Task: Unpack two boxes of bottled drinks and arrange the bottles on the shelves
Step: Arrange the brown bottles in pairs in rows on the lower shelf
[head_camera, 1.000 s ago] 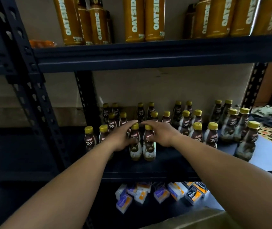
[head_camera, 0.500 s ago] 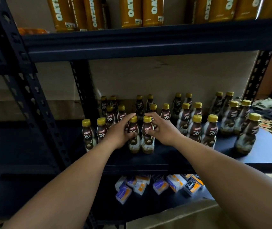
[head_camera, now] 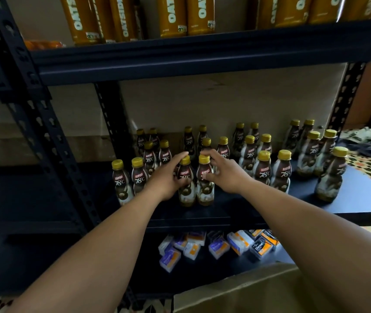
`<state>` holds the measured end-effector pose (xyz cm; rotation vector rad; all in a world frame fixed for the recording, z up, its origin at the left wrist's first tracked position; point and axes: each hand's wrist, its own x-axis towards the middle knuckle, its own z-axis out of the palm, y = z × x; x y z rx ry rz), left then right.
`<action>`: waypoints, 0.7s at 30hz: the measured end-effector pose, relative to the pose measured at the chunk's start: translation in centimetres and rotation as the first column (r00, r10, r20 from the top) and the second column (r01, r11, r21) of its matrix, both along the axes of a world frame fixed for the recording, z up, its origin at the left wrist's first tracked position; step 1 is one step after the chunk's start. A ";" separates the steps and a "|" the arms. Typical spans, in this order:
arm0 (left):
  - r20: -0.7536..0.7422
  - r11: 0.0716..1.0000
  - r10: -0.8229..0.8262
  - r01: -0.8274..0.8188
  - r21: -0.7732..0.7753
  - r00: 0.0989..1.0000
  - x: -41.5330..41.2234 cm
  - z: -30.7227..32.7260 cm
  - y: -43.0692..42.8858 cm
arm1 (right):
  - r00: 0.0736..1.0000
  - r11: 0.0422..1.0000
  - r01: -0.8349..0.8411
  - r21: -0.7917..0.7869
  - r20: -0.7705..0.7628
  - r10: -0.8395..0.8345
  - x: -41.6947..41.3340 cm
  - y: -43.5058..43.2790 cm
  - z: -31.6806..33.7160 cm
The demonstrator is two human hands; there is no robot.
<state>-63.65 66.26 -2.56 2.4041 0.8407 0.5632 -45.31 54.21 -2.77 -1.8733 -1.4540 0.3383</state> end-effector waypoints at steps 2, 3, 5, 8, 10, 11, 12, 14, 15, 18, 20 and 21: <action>-0.002 1.000 -0.007 0.007 0.006 1.000 0.2 0.0 -0.3 | 1.000 1.000 0.009 0.002 -0.006 -0.009 0.1 -0.5 0.1; 0.000 1.000 -0.006 0.006 0.003 1.000 0.3 0.0 -0.4 | 1.000 1.000 0.009 0.005 -0.011 -0.009 0.1 -0.7 0.1; 0.003 1.000 -0.007 0.007 -0.006 1.000 0.5 0.0 -0.5 | 1.000 1.000 0.015 0.006 -0.013 -0.015 0.1 -1.1 0.1; -0.008 1.000 -0.011 0.011 -0.013 1.000 0.6 0.0 -0.8 | 1.000 1.000 0.016 -0.009 -0.020 -0.017 0.2 -1.5 0.2; -0.009 1.000 -0.019 0.019 -0.010 1.000 0.6 0.0 -1.0 | 1.000 1.000 0.022 -0.018 -0.019 -0.022 0.1 -1.6 0.2; -0.008 1.000 -0.022 0.022 -0.013 1.000 0.6 0.0 -1.0 | 0.999 1.000 0.022 -0.018 -0.023 -0.022 0.1 -1.6 0.2; -0.007 1.000 -0.026 0.026 -0.014 1.000 0.6 0.0 -1.0 | 0.999 1.000 0.022 -0.016 -0.029 -0.022 0.0 -1.7 0.2; -0.009 0.999 -0.032 0.032 -0.013 0.999 0.5 0.1 -1.0 | 0.999 1.000 0.023 -0.020 -0.025 -0.024 -0.1 -1.7 0.3; -0.009 0.999 -0.034 0.034 -0.012 0.999 0.5 0.1 -1.1 | 0.999 0.999 0.024 -0.024 -0.021 -0.025 -0.1 -1.7 0.4; -0.008 0.999 -0.031 0.031 -0.012 0.999 0.4 0.1 -1.1 | 0.999 0.999 0.032 -0.030 -0.012 -0.032 -0.2 -1.8 0.5; -0.008 0.999 -0.032 0.032 -0.011 0.999 0.4 0.0 -1.1 | 0.999 0.999 0.038 -0.038 -0.010 -0.038 -0.3 -1.9 0.4; -0.008 0.999 -0.032 0.032 -0.011 0.999 0.4 0.0 -1.1 | 0.999 0.999 0.037 -0.038 -0.011 -0.038 -0.3 -1.9 0.4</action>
